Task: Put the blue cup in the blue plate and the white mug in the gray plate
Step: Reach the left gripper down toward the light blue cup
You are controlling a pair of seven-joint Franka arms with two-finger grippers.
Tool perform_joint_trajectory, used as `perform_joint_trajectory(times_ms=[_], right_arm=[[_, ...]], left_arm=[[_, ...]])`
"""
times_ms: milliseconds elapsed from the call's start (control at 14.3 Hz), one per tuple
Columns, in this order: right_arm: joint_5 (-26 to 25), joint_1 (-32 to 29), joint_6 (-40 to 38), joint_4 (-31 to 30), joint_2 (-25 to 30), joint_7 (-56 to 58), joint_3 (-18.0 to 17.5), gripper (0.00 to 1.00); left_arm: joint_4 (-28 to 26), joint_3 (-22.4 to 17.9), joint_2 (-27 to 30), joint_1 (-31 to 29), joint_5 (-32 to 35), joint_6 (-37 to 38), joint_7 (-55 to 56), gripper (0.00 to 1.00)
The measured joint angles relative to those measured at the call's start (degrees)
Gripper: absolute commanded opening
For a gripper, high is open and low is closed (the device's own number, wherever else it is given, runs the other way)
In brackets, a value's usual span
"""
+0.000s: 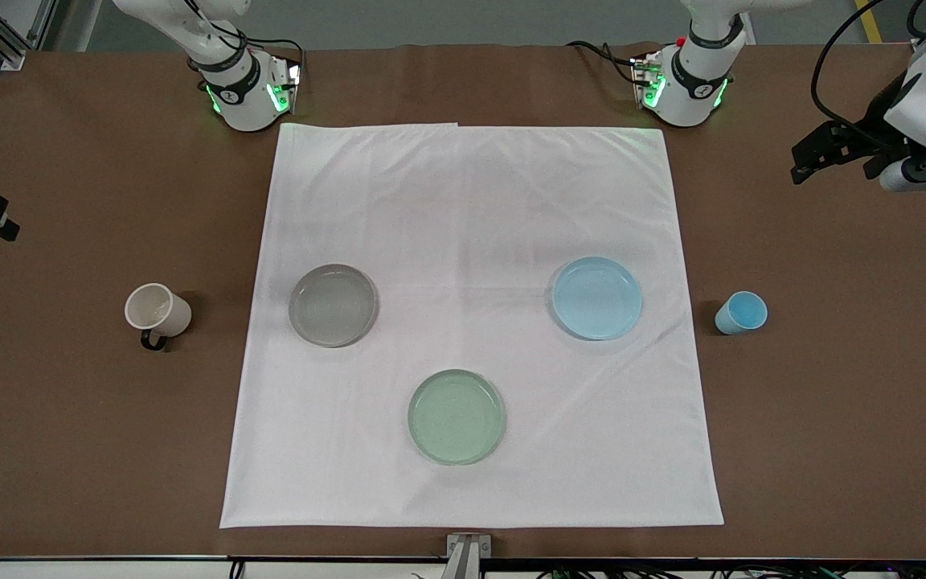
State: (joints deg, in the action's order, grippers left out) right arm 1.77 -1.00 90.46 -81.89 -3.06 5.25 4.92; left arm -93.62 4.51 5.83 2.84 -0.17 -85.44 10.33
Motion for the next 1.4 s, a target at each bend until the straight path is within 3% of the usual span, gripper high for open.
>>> perform_joint_trajectory(times_ms=[419,837,1047,1395], right_arm=[[-0.1,0.0,0.0,0.3,0.0,0.0,0.1,1.00],[-0.1,0.0,0.0,0.4,0.0,0.0,0.1,1.00],[-0.1,0.0,0.0,0.4,0.0,0.0,0.1,1.00],[-0.1,0.0,0.0,0.4,0.0,0.0,0.1,1.00]], left_arm=[[3.2,-0.3,-1.9,-0.8,1.8,0.0,-0.1,1.00],[4.0,-1.0,-15.2,-6.4,2.2,-2.1,-0.3,1.00],[-0.5,-1.1,-20.4,-9.3,2.2,-10.8,-0.8,1.00],[-12.8,-1.0,-23.5,-9.6,2.2,-28.0,-0.9,0.98]])
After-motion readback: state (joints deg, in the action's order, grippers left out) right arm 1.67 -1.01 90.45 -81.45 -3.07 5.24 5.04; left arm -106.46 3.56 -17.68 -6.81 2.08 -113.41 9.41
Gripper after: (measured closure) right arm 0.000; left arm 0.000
